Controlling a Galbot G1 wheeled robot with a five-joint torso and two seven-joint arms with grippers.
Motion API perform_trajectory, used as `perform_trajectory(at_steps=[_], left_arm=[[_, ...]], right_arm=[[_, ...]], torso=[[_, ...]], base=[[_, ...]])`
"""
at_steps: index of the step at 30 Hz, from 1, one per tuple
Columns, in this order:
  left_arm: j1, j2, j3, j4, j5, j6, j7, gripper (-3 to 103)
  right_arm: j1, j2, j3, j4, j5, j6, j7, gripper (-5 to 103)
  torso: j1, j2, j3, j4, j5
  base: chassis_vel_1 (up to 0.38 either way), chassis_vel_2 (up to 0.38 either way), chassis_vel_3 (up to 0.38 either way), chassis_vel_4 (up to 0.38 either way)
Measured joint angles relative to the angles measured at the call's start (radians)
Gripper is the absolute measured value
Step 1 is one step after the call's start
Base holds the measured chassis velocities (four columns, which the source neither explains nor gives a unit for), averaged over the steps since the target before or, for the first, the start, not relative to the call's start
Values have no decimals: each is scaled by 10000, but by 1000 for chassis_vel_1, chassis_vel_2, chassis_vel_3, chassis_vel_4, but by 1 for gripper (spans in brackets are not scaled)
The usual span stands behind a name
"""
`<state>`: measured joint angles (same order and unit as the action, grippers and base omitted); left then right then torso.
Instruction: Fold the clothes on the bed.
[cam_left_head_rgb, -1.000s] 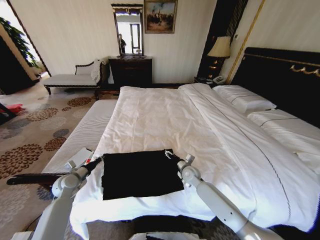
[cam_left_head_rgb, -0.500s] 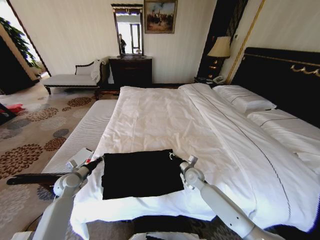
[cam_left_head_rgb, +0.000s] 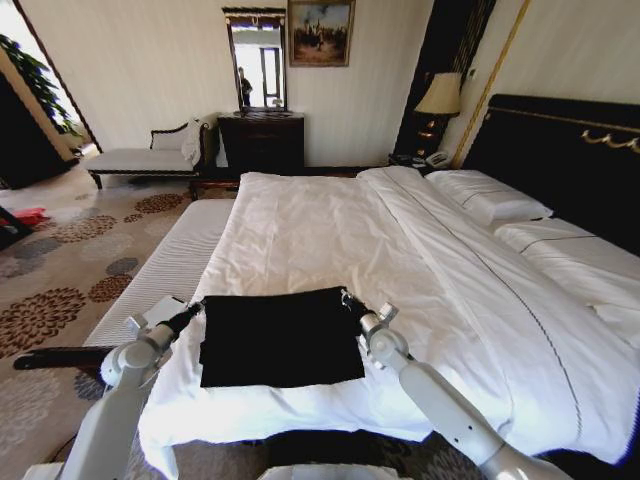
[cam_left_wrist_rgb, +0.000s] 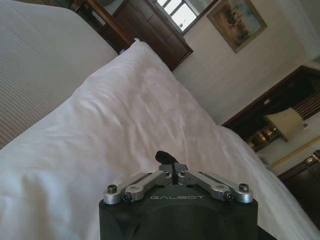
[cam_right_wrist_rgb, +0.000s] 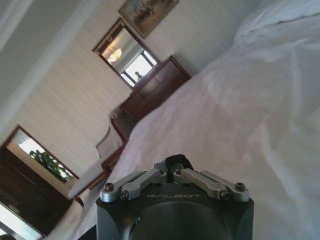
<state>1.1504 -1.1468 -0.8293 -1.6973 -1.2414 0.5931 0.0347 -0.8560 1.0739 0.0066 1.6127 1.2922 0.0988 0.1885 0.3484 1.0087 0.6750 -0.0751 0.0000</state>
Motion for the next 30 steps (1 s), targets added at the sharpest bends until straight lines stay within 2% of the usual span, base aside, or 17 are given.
perform_trajectory(at_steps=[2, 4, 7, 8, 12, 18, 22, 30], left_arm=[[-77, -62, -112, -14, -350, -87, 84, 0], [-87, -81, -136, -17, -415, -112, 119, 0], [-115, -212, -290, -57, -727, -239, 356, 0], [-115, -212, -290, -57, -727, -239, 356, 0], [-121, -253, -377, -106, -813, -312, 545, 0], [-12, -379, -539, -325, -911, -331, 842, 0], [163, -571, -702, -561, -957, -334, 1381, 0], [231, -840, -900, -727, -1024, -316, 1904, 0]], right_arm=[[-33, 65, 162, 73, 87, 339, -494, 1], [-71, 83, 205, 90, 93, 415, -654, 1], [-471, 192, 403, 156, 78, 768, -1616, 1], [-471, 192, 403, 156, 78, 768, -1616, 1], [-815, 303, 581, 210, 48, 1106, -2573, 1], [-998, 468, 776, 293, 95, 1544, -3404, 1], [-1191, 672, 966, 154, 367, 1862, -4175, 1], [-1378, 940, 1340, -296, 797, 2200, -5292, 1]], torso=[[0, 0, 0, -1, 0], [0, 0, 0, 0, -1], [0, 0, 0, -2, -1], [0, 0, 0, -2, -1], [0, 0, 0, -3, 0], [0, 0, 0, -1, 0], [0, 0, 0, 0, 0], [0, 0, 0, -1, 0]], base=[[0, 0, 0, 0], [0, 0, 0, 0], [0, 0, 0, 0], [0, 0, 0, 0], [0, 0, 0, 0], [0, 0, 0, 0], [0, 0, 0, 0], [0, 0, 0, 0]])
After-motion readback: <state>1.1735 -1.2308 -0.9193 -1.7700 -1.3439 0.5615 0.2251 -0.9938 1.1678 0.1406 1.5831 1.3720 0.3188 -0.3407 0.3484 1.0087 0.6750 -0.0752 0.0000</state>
